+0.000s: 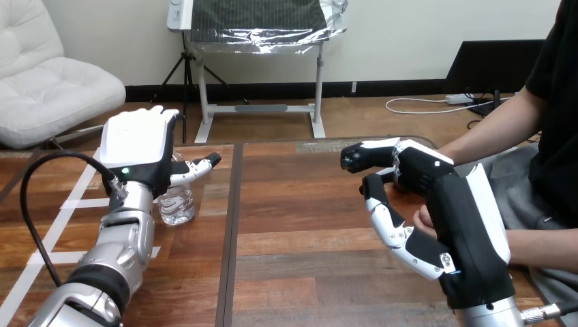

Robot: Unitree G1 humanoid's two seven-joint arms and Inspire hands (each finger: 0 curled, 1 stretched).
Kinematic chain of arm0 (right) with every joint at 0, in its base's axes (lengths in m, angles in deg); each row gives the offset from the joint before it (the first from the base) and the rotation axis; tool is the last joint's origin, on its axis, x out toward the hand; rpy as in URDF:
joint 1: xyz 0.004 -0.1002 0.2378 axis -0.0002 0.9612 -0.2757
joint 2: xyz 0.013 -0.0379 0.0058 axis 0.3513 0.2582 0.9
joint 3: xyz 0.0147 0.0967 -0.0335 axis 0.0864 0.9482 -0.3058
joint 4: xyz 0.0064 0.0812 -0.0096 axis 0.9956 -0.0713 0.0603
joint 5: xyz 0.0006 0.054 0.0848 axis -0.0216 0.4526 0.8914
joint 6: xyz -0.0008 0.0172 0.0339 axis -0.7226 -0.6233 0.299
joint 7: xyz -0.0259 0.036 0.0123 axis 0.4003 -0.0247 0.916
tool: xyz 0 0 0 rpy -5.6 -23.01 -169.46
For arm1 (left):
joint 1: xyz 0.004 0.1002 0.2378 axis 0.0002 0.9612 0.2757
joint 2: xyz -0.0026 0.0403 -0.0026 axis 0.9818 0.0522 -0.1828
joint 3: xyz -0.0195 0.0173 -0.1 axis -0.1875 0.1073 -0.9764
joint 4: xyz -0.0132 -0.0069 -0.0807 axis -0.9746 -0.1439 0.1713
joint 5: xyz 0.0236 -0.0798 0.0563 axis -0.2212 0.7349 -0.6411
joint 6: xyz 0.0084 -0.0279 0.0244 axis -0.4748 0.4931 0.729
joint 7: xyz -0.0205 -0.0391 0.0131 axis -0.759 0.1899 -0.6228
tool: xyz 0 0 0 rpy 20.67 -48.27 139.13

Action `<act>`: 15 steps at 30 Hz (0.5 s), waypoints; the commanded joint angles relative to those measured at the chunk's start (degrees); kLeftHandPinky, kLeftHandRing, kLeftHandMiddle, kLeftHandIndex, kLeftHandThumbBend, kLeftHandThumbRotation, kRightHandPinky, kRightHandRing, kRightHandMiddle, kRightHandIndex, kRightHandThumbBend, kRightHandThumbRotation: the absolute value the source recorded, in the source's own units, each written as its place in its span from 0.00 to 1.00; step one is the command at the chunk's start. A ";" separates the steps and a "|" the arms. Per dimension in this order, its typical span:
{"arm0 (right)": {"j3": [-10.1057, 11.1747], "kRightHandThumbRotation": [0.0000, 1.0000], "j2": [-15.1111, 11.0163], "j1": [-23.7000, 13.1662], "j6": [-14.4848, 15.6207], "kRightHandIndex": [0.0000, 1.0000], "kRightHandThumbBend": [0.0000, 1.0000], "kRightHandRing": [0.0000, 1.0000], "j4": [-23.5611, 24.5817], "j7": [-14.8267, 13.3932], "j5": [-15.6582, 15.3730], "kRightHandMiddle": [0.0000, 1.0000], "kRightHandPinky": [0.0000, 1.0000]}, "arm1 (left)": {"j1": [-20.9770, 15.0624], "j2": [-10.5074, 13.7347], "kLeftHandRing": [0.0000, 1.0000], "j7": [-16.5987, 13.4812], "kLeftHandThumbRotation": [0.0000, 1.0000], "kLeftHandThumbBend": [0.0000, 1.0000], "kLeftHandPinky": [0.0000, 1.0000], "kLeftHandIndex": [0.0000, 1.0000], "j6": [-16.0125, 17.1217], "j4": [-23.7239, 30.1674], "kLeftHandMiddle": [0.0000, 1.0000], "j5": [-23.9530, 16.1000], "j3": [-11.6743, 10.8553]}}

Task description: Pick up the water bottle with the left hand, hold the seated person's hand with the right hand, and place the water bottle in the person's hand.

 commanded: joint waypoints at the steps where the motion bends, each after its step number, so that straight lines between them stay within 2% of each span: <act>1: 0.42 0.00 -0.16 -3.27 -0.60 0.59 0.17 0.64 0.22 -0.52 -0.07 0.68 0.48 | -5.04 0.34 0.87 -1.19 0.79 0.63 0.87 0.81 -0.09 1.00 0.87 -1.08 1.11; 15: 0.59 0.00 -0.27 -3.13 -1.15 0.59 0.18 0.64 -0.09 -0.50 0.28 0.68 0.49 | -5.15 0.09 0.87 -0.35 0.78 0.62 0.87 0.81 -0.25 0.38 0.87 -1.09 2.02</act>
